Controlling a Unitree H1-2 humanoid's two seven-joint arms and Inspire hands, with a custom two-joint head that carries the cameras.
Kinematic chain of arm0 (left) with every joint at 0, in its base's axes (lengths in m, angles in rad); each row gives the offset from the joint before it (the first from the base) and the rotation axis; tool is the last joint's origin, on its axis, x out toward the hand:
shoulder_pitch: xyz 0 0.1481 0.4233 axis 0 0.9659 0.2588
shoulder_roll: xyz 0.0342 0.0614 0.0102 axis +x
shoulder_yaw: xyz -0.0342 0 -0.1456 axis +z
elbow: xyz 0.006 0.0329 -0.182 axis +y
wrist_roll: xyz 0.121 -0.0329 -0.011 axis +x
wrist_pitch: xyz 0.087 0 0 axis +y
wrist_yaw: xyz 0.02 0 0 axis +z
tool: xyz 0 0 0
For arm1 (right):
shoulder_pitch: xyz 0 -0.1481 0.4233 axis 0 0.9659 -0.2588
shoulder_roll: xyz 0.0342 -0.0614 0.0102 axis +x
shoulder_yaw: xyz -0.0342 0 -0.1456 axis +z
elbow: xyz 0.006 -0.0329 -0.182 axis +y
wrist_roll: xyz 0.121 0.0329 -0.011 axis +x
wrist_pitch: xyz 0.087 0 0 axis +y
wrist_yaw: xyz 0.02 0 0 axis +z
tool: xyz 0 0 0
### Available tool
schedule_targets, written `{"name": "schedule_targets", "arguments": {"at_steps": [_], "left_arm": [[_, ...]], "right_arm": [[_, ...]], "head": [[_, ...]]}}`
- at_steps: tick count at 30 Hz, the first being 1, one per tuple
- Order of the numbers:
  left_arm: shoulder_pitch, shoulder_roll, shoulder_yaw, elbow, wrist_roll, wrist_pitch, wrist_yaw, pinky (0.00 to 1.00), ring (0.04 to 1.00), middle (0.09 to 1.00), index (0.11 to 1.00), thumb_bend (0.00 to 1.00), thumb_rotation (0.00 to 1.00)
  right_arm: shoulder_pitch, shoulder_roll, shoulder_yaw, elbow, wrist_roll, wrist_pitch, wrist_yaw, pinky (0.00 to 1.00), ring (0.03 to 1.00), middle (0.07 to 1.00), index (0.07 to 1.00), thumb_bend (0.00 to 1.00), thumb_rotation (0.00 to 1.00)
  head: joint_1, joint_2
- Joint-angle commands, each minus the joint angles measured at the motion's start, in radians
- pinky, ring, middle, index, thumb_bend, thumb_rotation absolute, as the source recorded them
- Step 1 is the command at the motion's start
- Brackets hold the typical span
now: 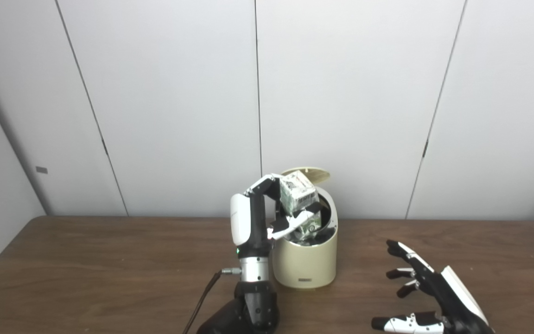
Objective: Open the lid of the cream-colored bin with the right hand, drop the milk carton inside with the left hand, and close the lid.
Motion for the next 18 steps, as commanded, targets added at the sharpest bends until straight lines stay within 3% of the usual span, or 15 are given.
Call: {"name": "schedule_targets", "arguments": {"at_steps": [1, 9, 18], "left_arm": [[-0.039, 0.006, 0.004, 0.005, -0.002, 0.016, 0.001, 0.44, 0.454, 0.466, 0.505, 0.51, 0.0], [-0.057, 0.015, 0.01, -0.005, -0.003, 0.016, -0.002, 0.46, 0.46, 0.466, 0.501, 0.5, 0.0], [-0.054, 0.029, 0.042, -0.043, -0.026, 0.016, -0.062, 0.47, 0.467, 0.474, 0.494, 0.5, 0.0]], "right_arm": [[-0.016, -0.009, -0.008, -0.036, 0.006, -0.018, -0.007, 0.55, 0.726, 0.894, 0.911, 0.78, 0.25], [-0.015, -0.008, -0.002, -0.039, 0.005, -0.008, -0.001, 0.56, 0.72, 0.893, 0.913, 0.78, 0.27], [-0.016, -0.002, 0.004, -0.048, 0.0, 0.017, 0.011, 0.58, 0.726, 0.905, 0.919, 0.79, 0.28]], "head": [[-0.001, 0.0], [0.003, 0.003], [0.009, 0.003]]}}
